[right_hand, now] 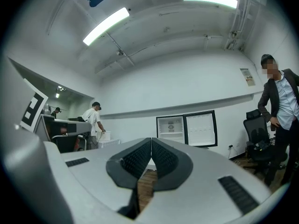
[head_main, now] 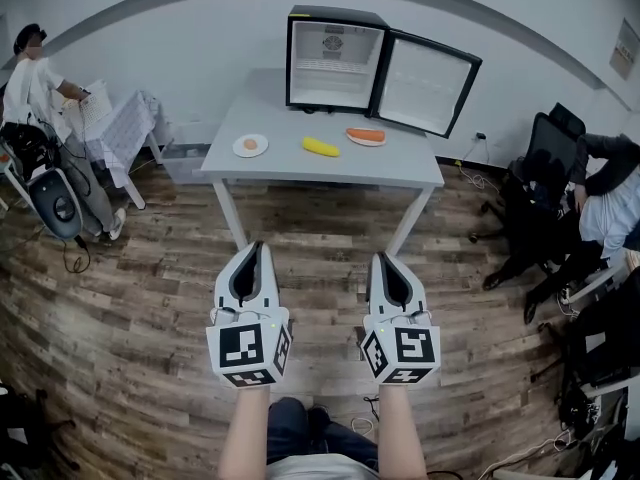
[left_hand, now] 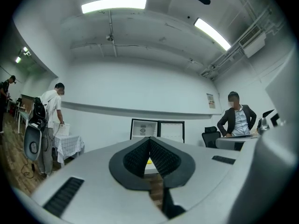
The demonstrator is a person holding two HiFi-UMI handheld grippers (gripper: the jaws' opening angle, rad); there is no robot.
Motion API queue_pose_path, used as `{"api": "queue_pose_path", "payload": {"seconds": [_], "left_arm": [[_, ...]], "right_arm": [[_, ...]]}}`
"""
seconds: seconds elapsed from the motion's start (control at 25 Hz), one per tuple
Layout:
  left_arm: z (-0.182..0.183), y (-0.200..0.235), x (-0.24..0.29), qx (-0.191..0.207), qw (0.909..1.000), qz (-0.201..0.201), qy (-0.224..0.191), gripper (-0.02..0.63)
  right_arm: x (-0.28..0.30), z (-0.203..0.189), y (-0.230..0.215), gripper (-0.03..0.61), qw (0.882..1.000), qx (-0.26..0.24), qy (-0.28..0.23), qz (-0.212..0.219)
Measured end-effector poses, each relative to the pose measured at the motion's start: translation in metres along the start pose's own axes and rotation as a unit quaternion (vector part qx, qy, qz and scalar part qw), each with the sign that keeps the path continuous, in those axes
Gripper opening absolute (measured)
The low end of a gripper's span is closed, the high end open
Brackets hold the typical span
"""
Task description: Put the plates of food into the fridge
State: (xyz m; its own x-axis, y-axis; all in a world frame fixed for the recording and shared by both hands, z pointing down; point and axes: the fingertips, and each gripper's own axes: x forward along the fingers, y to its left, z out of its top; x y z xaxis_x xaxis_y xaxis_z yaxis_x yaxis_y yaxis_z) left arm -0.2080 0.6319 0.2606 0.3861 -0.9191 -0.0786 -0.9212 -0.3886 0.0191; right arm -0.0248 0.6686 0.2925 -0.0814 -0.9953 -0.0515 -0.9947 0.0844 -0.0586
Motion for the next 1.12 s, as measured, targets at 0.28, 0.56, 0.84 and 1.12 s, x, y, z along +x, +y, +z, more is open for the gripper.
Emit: {"api": "queue_pose_path", "payload": {"seconds": [0.28, 0.56, 0.84, 1.12], "left_arm": [[-0.013, 0.005, 0.016, 0.001, 0.9998, 0.008, 0.016, 0.006], [-0.021, 0.022, 0.064, 0.003, 0.9999, 0.004, 0.016, 0.006], [-0.019, 0.049, 0.143, -0.002, 0.9999, -0.004, 0.015, 0.006], [-0.018, 0.068, 0.214, -0.004, 0.9996, -0.022, 0.014, 0.006]], "right_arm": [[0.018, -0.013, -0.008, 0.014, 1.000, 0.013, 0.012, 0.003], [0.072, -0.021, -0.014, 0.014, 1.000, 0.016, 0.013, 0.002], [0.152, -0.017, -0.021, 0.014, 1.000, 0.011, 0.015, -0.002], [0.217, -0.014, -0.035, 0.014, 1.000, 0.013, 0.014, -0.021]]}}
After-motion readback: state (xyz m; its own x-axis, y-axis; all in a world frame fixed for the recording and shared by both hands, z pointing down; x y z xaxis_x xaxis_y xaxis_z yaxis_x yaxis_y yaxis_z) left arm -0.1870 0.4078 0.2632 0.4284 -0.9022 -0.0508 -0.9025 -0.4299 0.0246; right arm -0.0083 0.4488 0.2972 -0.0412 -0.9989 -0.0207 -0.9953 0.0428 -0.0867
